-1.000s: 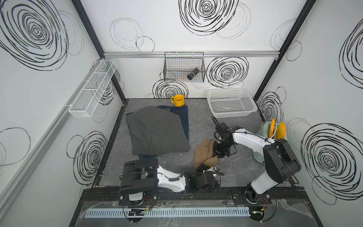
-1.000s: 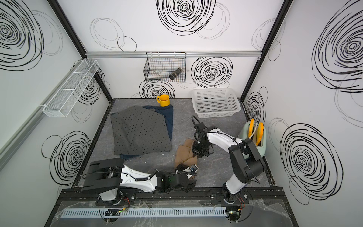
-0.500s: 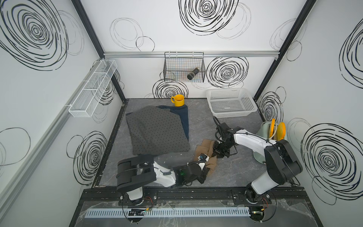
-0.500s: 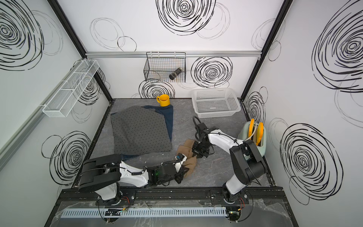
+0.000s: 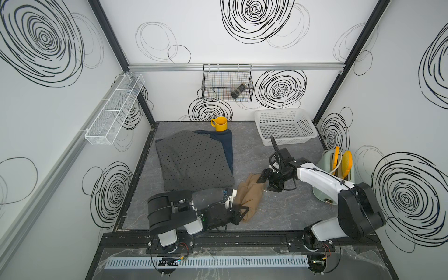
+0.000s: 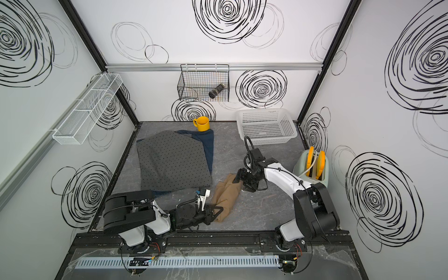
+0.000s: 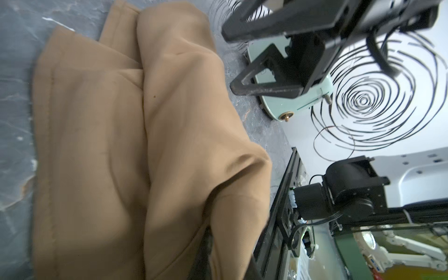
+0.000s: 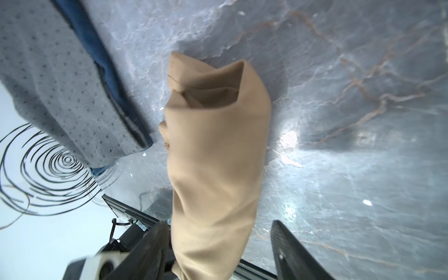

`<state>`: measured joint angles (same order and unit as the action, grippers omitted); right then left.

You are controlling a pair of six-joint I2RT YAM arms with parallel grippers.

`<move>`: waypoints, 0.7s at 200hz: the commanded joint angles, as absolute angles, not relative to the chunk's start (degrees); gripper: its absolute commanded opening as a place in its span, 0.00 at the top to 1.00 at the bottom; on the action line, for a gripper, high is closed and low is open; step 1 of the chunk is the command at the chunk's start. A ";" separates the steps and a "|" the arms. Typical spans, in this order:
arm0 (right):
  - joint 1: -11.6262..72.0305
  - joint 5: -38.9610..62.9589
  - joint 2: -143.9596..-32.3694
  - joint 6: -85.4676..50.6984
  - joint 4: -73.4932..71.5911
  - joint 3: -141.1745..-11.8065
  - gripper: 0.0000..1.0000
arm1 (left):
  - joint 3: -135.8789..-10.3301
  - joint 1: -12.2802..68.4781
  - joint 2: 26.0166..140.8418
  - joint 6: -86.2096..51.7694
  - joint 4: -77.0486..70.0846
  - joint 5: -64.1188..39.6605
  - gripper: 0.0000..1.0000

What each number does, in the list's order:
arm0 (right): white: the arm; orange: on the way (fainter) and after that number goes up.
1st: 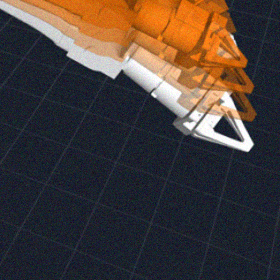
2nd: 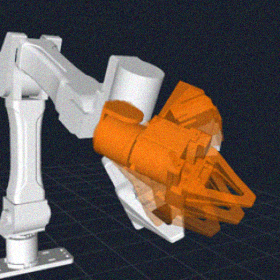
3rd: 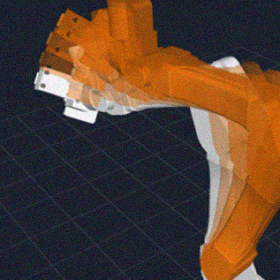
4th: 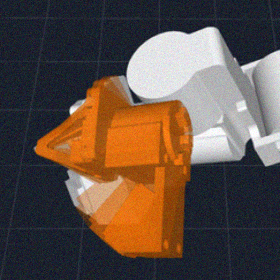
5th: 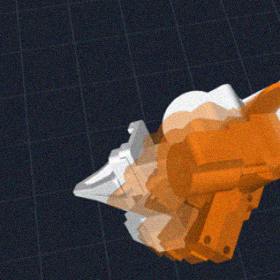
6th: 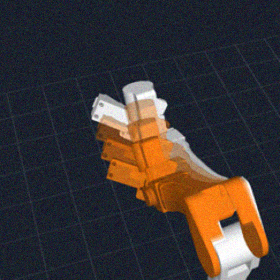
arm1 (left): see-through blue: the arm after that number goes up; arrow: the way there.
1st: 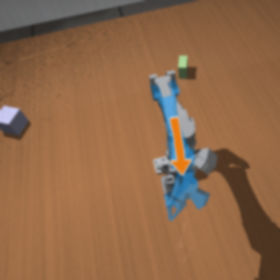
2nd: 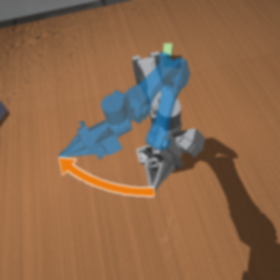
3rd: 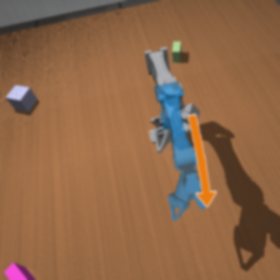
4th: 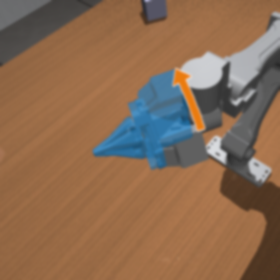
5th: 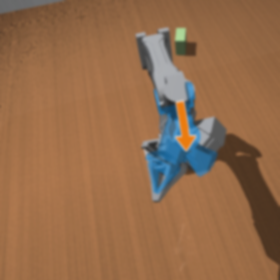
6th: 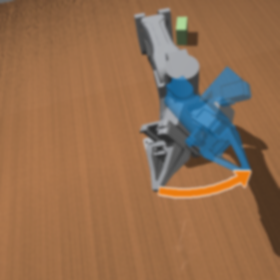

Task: Roll up the skirts
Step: Roll the skirt at the center of the board, then pick up the skirt from the center of the board.

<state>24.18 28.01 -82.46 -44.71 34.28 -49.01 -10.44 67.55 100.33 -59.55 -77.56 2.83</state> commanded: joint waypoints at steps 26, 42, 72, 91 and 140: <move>26.79 33.31 -77.96 -43.58 24.36 -39.45 0.23 | -6.71 66.23 112.09 -73.14 -102.57 0.99 1.00; 29.61 32.52 -77.14 -45.23 21.50 -38.26 0.18 | -6.63 65.52 115.49 -74.45 -104.06 -0.25 1.00; 31.81 33.99 -76.18 -48.57 13.27 -36.58 0.14 | -6.05 66.83 113.61 -72.91 -103.97 0.40 1.00; 32.95 32.02 -75.52 -51.47 9.19 -34.15 0.15 | -4.71 67.06 111.95 -72.85 -103.99 2.00 1.00; 35.63 30.38 -73.13 -56.59 1.11 -28.16 0.18 | -4.54 67.16 112.66 -76.10 -104.07 1.93 1.00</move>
<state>33.76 31.92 -75.29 -53.49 6.52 -29.17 -6.11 66.74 110.89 -72.97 -92.25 1.41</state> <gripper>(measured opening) 0.813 0.125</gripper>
